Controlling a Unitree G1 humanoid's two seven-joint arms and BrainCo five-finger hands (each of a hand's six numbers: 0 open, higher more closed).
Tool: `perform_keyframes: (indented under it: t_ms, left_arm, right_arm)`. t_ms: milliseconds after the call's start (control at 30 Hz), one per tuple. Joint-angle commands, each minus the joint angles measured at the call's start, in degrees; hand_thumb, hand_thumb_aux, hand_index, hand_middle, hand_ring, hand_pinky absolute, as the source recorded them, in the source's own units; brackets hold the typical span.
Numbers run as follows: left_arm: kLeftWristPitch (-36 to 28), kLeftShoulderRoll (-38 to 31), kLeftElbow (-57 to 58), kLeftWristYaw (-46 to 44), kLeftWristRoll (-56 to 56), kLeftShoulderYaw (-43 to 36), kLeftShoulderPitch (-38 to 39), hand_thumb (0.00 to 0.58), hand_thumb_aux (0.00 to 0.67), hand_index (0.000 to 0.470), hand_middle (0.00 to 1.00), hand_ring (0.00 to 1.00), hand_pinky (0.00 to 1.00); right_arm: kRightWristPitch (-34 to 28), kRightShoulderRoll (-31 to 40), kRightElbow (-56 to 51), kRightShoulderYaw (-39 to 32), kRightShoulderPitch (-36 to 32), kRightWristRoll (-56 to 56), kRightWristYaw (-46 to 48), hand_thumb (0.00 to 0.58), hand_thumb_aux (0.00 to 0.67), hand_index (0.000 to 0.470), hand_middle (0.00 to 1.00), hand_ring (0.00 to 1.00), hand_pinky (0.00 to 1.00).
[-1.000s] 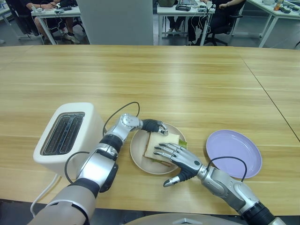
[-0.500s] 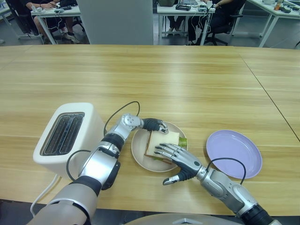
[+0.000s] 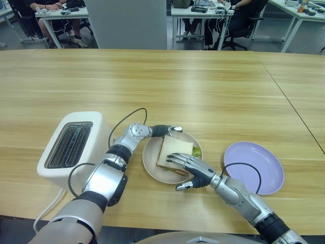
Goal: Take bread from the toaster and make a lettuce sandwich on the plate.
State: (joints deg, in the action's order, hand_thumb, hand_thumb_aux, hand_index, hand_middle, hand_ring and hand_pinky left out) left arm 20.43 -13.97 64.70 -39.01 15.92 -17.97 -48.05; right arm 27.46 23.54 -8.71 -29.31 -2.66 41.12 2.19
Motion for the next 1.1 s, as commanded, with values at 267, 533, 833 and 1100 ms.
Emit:
perform_keyframes:
  t_ms: [267,533,833,1100]
  left_arm:
    - [0.33,-1.18,-13.23,4.06,-0.58,2.12,1.78,0.000,0.000,0.000,0.00,0.00,0.00]
    - [-2.24,-2.27,-29.87,11.16,-0.84,4.95,3.70,0.000,0.000,0.000,0.00,0.00,0.00]
    - [-13.44,2.58,-58.89,21.54,-5.86,12.27,18.10,0.000,0.000,0.000,0.00,0.00,0.00]
    - [-22.25,9.87,-87.94,28.01,-11.24,14.46,40.65,0.000,0.000,0.000,0.00,0.00,0.00]
  right_arm:
    - [-3.98,0.71,-5.90,-1.42,2.19,1.27,2.21,0.000,0.000,0.000,0.00,0.00,0.00]
    - [-3.76,0.46,-4.86,-1.46,2.99,0.24,2.64,0.000,0.000,0.000,0.00,0.00,0.00]
    - [-5.52,-3.26,5.26,4.84,7.69,-5.07,-2.71,0.000,0.000,0.000,0.00,0.00,0.00]
    - [-7.36,-10.49,17.10,7.88,14.90,-22.47,1.38,0.000,0.000,0.000,0.00,0.00,0.00]
